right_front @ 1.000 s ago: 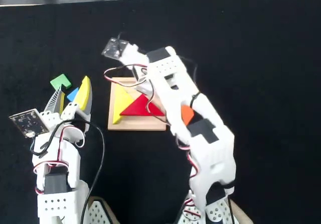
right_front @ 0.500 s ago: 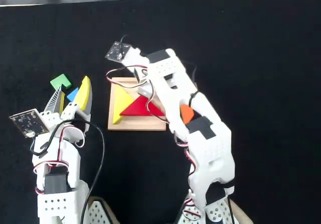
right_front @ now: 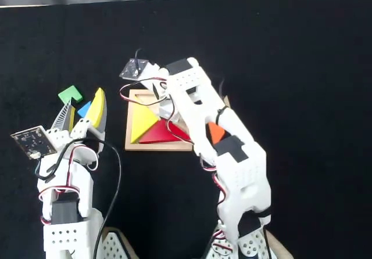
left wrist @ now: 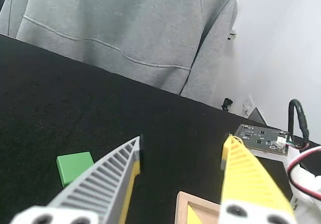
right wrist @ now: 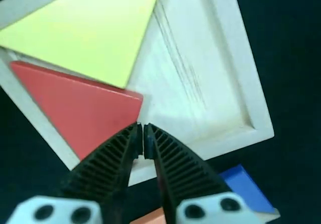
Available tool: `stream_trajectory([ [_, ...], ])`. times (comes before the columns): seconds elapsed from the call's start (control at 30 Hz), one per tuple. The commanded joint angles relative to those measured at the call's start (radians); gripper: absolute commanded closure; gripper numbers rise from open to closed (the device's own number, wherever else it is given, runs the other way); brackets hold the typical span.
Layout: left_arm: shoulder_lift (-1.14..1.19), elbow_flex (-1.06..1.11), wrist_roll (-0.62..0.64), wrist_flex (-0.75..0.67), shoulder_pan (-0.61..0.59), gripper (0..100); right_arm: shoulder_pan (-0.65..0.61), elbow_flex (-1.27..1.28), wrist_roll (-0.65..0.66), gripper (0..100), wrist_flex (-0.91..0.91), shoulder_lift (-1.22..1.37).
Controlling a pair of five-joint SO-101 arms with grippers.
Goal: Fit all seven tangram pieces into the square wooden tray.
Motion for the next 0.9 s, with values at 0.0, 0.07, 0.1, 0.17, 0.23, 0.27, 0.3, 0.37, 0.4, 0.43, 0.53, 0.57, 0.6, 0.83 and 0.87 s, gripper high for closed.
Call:
stream_trajectory([
  [0.0, -0.006, 0.022, -0.005, 0.002, 0.012, 74, 0.051, 0.008, -0.012, 98.6, 0.005, -0.091],
  [0.07, -0.006, 0.022, -0.005, 0.000, 0.012, 74, 0.054, 0.044, -0.011, 98.6, 0.003, -0.094],
  [0.1, -0.006, 0.022, -0.005, 0.000, 0.012, 74, 0.051, 0.065, -0.009, 98.6, 0.002, -0.093],
  [0.17, -0.006, 0.022, -0.005, 0.000, 0.012, 74, 0.023, 0.111, -0.011, 98.6, -0.020, -0.091],
  [0.23, -0.006, 0.022, -0.005, 0.002, 0.012, 74, -0.005, 0.151, -0.011, 98.6, -0.043, -0.091],
  [0.27, -0.006, 0.022, -0.005, 0.002, 0.012, 74, -0.021, 0.163, -0.011, 98.6, -0.054, -0.091],
  [0.3, -0.006, 0.022, -0.005, 0.002, 0.012, 74, -0.038, 0.170, -0.011, 98.6, -0.055, -0.093],
  [0.37, -0.006, 0.022, -0.005, 0.002, 0.012, 74, -0.054, 0.159, -0.012, 98.6, -0.044, -0.097],
  [0.4, -0.006, 0.022, -0.005, 0.002, 0.012, 74, -0.052, 0.148, -0.012, 98.6, -0.035, -0.108],
  [0.43, -0.006, 0.022, -0.005, 0.002, 0.012, 74, -0.048, 0.140, -0.012, 98.6, -0.028, -0.122],
  [0.53, -0.006, 0.022, -0.005, 0.002, 0.012, 74, -0.006, 0.143, -0.012, 98.6, -0.025, -0.170],
  [0.57, -0.006, 0.022, -0.005, 0.002, 0.012, 74, 0.005, 0.154, -0.012, 98.6, -0.028, -0.182],
  [0.6, -0.006, 0.022, -0.005, 0.002, 0.012, 74, 0.012, 0.166, -0.012, 98.6, -0.040, -0.188],
  [0.83, -0.006, 0.022, -0.005, 0.003, 0.012, 74, 0.008, 0.274, -0.012, 98.6, -0.149, -0.193],
  [0.87, -0.006, 0.022, -0.005, 0.003, 0.012, 74, 0.008, 0.278, -0.012, 98.6, -0.158, -0.193],
])
